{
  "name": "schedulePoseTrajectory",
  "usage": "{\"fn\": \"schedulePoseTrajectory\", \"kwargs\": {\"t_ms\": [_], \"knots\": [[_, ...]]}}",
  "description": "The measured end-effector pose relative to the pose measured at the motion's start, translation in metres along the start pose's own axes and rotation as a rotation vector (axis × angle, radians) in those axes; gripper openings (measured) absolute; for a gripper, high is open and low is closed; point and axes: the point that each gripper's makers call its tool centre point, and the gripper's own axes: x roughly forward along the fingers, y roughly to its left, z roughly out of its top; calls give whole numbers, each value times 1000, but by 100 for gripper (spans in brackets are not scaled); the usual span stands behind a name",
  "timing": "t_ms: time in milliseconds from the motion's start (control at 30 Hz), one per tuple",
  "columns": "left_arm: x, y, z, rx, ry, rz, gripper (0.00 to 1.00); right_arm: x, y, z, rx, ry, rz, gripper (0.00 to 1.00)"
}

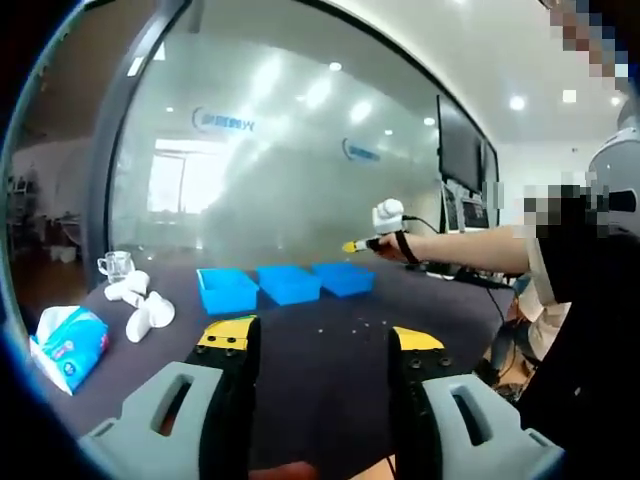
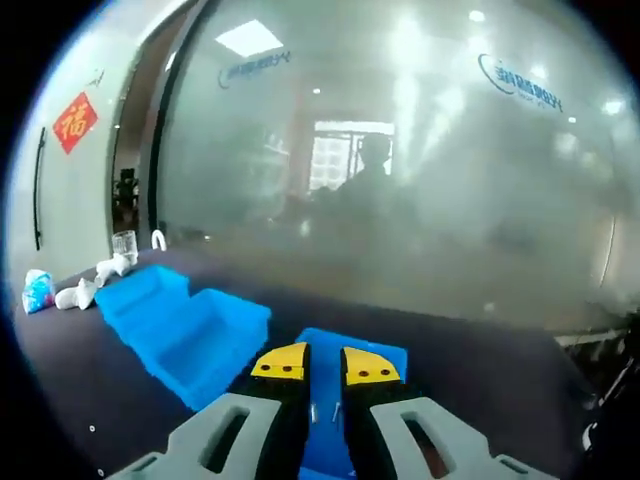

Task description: Sort the screws, nuts, and washers into the corresponding bins

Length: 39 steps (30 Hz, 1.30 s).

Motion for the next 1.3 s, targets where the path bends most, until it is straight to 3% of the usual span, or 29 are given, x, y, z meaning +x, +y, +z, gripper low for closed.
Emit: {"fn": "schedulePoseTrajectory", "kwargs": {"t_ms": [67, 433, 600, 667, 900, 1133, 1300], "knots": [[0, 1, 0, -2, -1, 2, 49, -4, 3, -1, -17, 1, 0, 21], [1, 1, 2, 1, -9, -5, 49, -43, 27, 13, -15, -69, 66, 23], [0, 2, 3, -1, -14, -6, 49, -78, 35, 26, -45, -148, 86, 23], [0, 3, 4, -2, -17, -8, 49, -91, 35, 26, -19, -167, 102, 23], [5, 1, 1, -8, -14, -16, 49, -151, 34, 17, 59, -224, 140, 24], [15, -2, -4, -13, 0, -37, 49, -221, 55, 1, 90, -278, 204, 29], [22, -9, -2, -12, 0, -60, 49, -255, 47, -26, 95, -269, 188, 31]]}}
